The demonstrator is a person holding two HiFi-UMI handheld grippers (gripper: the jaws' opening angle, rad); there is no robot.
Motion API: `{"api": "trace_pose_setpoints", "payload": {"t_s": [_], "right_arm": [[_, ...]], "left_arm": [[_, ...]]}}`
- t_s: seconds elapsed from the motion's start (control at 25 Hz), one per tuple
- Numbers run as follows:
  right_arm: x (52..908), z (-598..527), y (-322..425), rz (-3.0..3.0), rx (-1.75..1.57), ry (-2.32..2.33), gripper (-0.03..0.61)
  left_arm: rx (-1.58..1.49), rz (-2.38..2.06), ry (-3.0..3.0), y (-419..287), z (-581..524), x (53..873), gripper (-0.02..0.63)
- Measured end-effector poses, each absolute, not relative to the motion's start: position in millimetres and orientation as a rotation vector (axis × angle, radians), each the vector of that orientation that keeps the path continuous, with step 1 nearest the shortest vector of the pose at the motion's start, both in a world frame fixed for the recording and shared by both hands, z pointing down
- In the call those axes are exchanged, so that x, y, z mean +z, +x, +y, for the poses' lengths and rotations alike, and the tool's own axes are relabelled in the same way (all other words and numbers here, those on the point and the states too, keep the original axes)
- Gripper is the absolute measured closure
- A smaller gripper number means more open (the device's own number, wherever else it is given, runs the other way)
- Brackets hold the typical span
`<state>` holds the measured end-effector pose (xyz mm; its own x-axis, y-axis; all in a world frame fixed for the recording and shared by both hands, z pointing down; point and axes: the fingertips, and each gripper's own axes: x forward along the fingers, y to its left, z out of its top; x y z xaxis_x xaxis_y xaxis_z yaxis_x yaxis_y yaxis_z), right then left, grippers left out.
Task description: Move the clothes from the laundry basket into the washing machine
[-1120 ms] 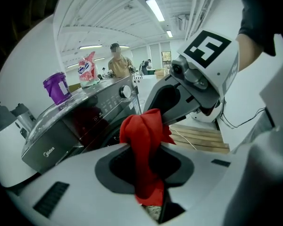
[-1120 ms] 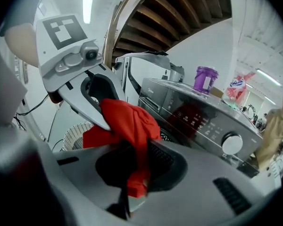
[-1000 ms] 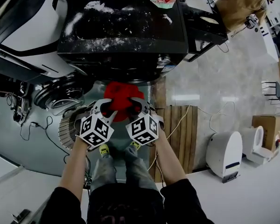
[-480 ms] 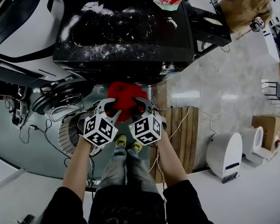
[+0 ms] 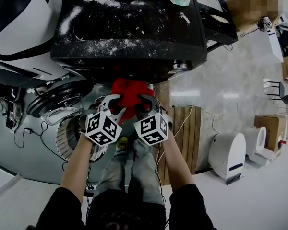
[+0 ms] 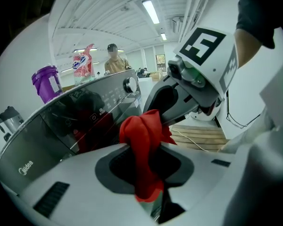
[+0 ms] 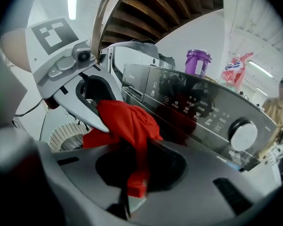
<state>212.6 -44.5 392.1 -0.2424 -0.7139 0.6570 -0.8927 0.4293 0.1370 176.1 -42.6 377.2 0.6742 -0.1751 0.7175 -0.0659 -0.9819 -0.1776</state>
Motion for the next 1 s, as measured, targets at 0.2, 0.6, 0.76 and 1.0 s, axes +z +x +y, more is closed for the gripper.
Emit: {"api": "trace_pose_setpoints", "payload": {"t_s": [0.2, 0.6, 0.76, 1.0], "right_arm": [[413, -53, 217, -2.043, 0.321, 1.341, 0.537], [481, -86, 238, -2.094, 0.285, 1.394, 0.537], [498, -92, 241, -2.102, 0.271, 1.384, 0.537], [523, -117, 250, -2.124, 0.305, 1.487, 0.538]], "left_arm": [[-1.182, 0.221, -2.73, 180, -52, 398, 0.508], [-1.09, 0.348, -2.659, 202, -88, 464, 0.508], [-1.083, 0.381, -2.659, 205, -94, 481, 0.508], [-0.996, 0.516, -2.657, 214, -118, 507, 0.508]]}}
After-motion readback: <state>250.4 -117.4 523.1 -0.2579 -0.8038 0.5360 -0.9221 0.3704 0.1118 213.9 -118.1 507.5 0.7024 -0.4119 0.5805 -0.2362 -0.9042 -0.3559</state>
